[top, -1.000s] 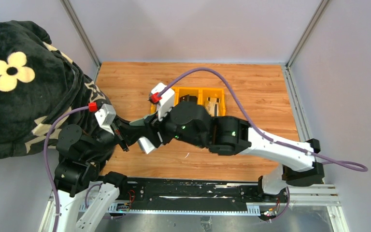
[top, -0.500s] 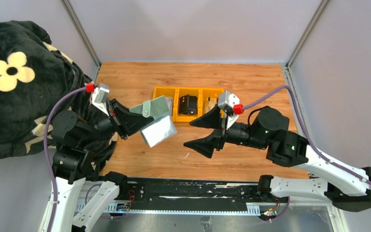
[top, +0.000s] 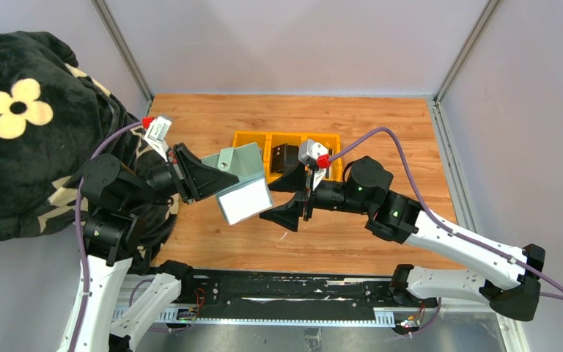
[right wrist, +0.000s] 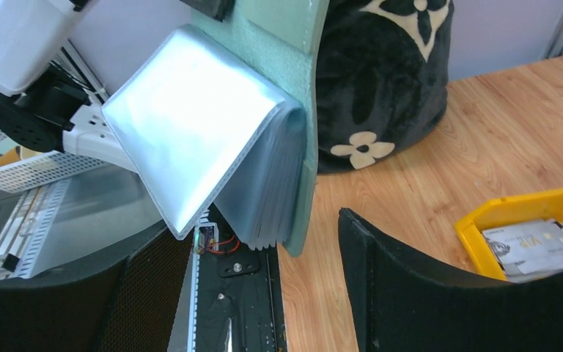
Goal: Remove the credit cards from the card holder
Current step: Open the card holder.
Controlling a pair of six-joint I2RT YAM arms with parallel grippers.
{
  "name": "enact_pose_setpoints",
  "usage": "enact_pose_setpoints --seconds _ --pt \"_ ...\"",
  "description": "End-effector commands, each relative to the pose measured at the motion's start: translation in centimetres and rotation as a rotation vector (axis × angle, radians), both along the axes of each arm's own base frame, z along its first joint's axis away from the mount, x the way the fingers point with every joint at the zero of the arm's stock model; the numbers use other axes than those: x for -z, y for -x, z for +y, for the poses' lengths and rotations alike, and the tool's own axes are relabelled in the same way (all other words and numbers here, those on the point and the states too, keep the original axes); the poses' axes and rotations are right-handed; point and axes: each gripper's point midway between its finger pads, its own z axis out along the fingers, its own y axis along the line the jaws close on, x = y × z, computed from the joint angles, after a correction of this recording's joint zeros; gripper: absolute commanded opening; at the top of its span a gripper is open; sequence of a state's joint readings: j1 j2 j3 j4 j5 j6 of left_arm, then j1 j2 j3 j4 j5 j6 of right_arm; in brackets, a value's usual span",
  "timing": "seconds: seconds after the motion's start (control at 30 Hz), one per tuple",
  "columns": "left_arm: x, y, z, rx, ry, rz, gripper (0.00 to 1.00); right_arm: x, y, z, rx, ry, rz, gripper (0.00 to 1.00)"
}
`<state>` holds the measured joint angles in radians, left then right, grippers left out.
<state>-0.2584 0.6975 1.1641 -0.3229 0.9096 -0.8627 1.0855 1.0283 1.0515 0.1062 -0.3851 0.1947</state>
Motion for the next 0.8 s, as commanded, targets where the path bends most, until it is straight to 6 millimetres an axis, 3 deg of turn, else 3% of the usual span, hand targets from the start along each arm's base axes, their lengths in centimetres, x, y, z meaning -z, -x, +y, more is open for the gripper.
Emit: enact_pose_setpoints --seconds 0.0,0.2,0.77 --pt "-1.73 1.32 -0.07 0.043 0.03 -0.021 0.0 -2.65 0.56 0.31 -0.067 -0.09 -0.019 0.74" --pt "-2.19 1.33 -0.06 0.042 0.036 -0.02 0.0 -1.89 0.09 0.36 -0.065 -0.096 -0.011 0.66" --pt "-2.55 1.39 -0.07 0.045 0.04 -0.018 0.0 -2.24 0.16 0.62 -0.093 -0.119 -0.029 0.58"
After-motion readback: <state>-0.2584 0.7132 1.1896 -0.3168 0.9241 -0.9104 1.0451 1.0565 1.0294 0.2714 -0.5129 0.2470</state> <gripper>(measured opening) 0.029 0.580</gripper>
